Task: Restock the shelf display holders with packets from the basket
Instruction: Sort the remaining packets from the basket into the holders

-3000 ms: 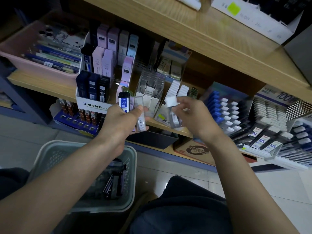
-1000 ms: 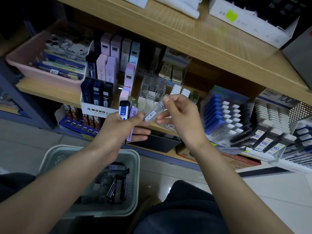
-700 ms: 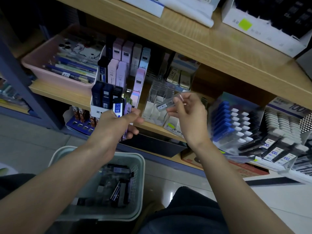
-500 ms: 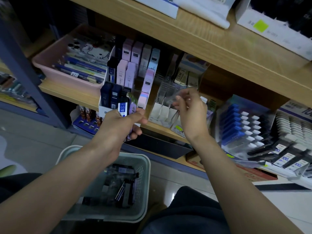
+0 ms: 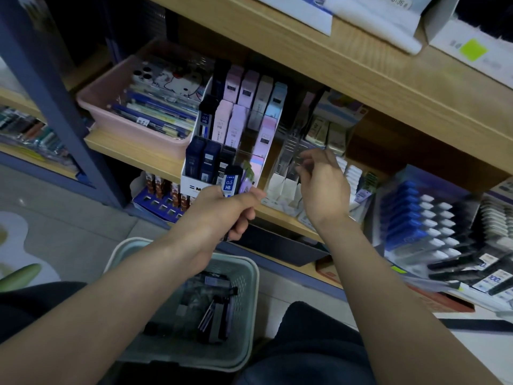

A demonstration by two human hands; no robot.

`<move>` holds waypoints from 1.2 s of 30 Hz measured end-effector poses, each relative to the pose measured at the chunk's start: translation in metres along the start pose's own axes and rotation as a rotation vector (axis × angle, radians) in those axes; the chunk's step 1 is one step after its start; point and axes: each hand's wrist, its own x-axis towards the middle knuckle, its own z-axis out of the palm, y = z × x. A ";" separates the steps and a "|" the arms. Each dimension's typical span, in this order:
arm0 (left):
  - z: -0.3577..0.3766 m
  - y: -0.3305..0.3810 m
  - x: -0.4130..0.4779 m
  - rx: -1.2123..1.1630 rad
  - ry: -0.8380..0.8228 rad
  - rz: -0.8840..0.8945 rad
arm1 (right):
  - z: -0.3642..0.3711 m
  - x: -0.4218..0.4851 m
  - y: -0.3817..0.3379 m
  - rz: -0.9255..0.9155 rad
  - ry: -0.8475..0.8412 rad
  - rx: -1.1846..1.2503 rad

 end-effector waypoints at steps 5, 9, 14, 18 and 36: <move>0.002 0.005 -0.006 0.099 -0.111 -0.072 | -0.002 -0.003 -0.006 0.007 0.035 0.004; 0.002 0.007 -0.009 0.113 -0.154 -0.094 | -0.019 -0.012 -0.026 0.023 -0.089 0.433; 0.004 0.003 -0.011 0.153 -0.163 -0.077 | -0.043 -0.039 -0.045 0.100 -0.681 0.674; 0.006 0.003 -0.011 0.121 -0.143 -0.059 | -0.047 -0.046 -0.042 0.116 -0.618 0.766; 0.003 -0.002 -0.010 0.211 0.052 0.247 | -0.047 -0.048 -0.045 0.206 -0.439 1.086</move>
